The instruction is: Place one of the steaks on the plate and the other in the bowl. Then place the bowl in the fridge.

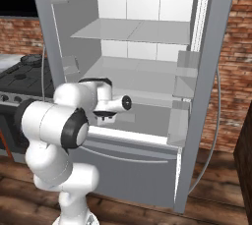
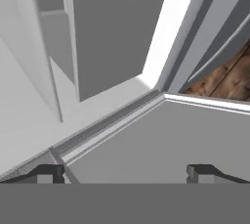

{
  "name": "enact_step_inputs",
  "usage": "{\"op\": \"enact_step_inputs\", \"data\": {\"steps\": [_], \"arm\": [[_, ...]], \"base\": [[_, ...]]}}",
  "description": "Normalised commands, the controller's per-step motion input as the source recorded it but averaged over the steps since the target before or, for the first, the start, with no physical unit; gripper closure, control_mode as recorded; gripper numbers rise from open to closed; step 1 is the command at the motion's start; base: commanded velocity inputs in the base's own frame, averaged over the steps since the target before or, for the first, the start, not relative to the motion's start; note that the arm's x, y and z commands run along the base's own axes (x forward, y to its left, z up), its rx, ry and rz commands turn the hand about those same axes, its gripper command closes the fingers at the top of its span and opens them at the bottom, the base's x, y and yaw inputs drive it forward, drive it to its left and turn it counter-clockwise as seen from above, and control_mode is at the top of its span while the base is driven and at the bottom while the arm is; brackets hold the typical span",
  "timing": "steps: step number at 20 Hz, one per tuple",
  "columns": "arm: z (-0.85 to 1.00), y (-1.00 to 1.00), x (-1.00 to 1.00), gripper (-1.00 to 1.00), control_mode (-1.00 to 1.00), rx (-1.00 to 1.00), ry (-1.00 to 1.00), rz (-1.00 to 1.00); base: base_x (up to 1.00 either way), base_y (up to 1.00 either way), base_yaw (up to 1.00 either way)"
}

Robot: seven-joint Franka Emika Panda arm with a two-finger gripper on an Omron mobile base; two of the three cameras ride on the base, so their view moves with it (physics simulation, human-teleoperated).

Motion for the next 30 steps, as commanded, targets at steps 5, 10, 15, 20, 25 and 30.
{"op": "enact_step_inputs", "data": {"steps": [5,10,15,20,25,30], "arm": [[0.0,0.44,0.01,-1.0,-1.0,0.0,0.0,0.05],[-0.04,0.37,-0.04,-1.0,-1.0,0.0,0.0,0.05],[-0.01,0.3,-0.24,-1.0,-1.0,0.0,0.0,0.07],[0.0,0.4,-0.25,-1.0,-1.0,0.0,0.02,0.06],[0.0,0.44,-0.24,-1.0,-1.0,0.0,0.05,0.06],[0.0,0.47,-0.3,-1.0,-1.0,0.0,0.04,0.06]], "base": [[0.0,0.0,0.0],[0.0,0.0,0.0],[0.0,0.0,0.0],[0.0,0.0,0.0],[0.0,0.0,0.0],[0.0,0.0,0.0]]}}
